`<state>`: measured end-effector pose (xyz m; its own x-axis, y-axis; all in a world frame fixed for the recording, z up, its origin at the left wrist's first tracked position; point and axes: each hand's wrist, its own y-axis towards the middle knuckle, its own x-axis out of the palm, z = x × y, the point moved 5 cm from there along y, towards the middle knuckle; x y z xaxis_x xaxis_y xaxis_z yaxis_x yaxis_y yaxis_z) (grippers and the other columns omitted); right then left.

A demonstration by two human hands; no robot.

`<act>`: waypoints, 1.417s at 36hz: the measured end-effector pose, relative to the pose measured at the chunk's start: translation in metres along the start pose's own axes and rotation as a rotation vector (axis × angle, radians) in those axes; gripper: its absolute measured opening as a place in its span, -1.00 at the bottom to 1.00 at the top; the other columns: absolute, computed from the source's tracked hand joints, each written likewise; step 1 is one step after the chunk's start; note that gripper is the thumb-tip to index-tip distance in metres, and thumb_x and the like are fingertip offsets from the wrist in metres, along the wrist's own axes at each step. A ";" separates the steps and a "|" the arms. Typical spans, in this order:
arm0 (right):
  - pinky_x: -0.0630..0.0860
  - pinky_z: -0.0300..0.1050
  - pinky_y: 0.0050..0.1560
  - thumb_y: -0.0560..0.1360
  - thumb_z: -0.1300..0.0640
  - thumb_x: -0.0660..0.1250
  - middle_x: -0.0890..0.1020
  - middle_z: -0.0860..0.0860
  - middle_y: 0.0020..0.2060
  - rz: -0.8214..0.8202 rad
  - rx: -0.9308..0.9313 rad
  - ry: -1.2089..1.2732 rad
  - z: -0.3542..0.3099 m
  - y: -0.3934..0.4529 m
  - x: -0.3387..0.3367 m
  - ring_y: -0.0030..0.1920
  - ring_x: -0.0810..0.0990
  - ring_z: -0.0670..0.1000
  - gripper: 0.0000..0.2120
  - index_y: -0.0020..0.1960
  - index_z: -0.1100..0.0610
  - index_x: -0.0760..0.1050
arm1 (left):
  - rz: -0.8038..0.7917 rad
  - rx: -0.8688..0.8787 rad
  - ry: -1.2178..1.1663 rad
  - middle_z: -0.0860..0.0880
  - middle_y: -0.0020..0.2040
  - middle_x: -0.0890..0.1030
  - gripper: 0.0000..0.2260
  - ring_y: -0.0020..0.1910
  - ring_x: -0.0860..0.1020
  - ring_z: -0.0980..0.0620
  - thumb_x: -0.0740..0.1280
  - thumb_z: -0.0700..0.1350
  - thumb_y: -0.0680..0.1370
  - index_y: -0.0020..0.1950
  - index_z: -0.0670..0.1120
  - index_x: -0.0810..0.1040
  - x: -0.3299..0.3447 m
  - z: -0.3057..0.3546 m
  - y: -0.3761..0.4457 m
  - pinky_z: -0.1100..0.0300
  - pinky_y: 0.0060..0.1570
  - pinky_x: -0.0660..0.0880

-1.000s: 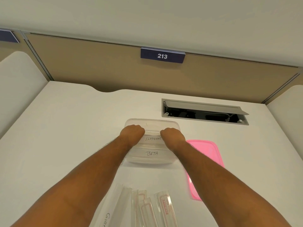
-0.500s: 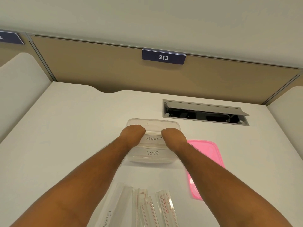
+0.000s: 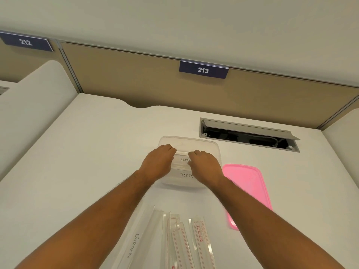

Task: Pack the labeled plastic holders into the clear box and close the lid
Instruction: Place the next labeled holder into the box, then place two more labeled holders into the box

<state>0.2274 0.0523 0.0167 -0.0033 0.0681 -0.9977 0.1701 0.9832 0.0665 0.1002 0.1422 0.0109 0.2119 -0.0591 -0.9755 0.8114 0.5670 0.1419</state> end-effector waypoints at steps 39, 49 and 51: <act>0.53 0.03 0.03 0.47 0.41 0.27 0.53 0.07 0.21 -0.149 -0.579 0.153 -0.196 -0.046 0.022 0.22 0.49 0.12 -0.63 0.22 0.16 0.44 | -0.027 -0.727 -0.313 0.11 0.57 0.19 -0.46 0.53 0.18 0.16 0.18 0.12 0.64 0.58 0.02 0.16 0.020 -0.039 -0.285 0.24 0.44 0.16; 0.52 0.05 -0.05 0.46 0.39 0.24 0.46 0.11 0.23 -0.289 -0.476 0.116 -0.197 -0.037 0.040 0.11 0.51 0.19 -0.59 0.27 0.14 0.39 | -0.112 -0.833 -0.308 0.08 0.60 0.10 -0.34 0.56 0.11 0.13 0.20 0.20 0.60 0.61 -0.01 0.07 0.032 -0.030 -0.309 0.19 0.44 0.20; 0.46 -0.01 -0.18 0.48 0.34 0.26 0.45 0.10 0.15 -0.323 -0.439 0.128 -0.197 -0.038 0.042 0.02 0.53 0.18 -0.62 0.27 0.13 0.37 | -0.130 -0.837 -0.301 0.08 0.60 0.09 -0.35 0.55 0.13 0.13 0.20 0.19 0.60 0.61 -0.01 0.07 0.034 -0.029 -0.310 0.17 0.42 0.25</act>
<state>0.0264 0.0514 -0.0250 -0.1113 -0.2555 -0.9604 -0.2857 0.9338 -0.2153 -0.1600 -0.0116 -0.0707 0.3755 -0.3106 -0.8732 0.2014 0.9470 -0.2502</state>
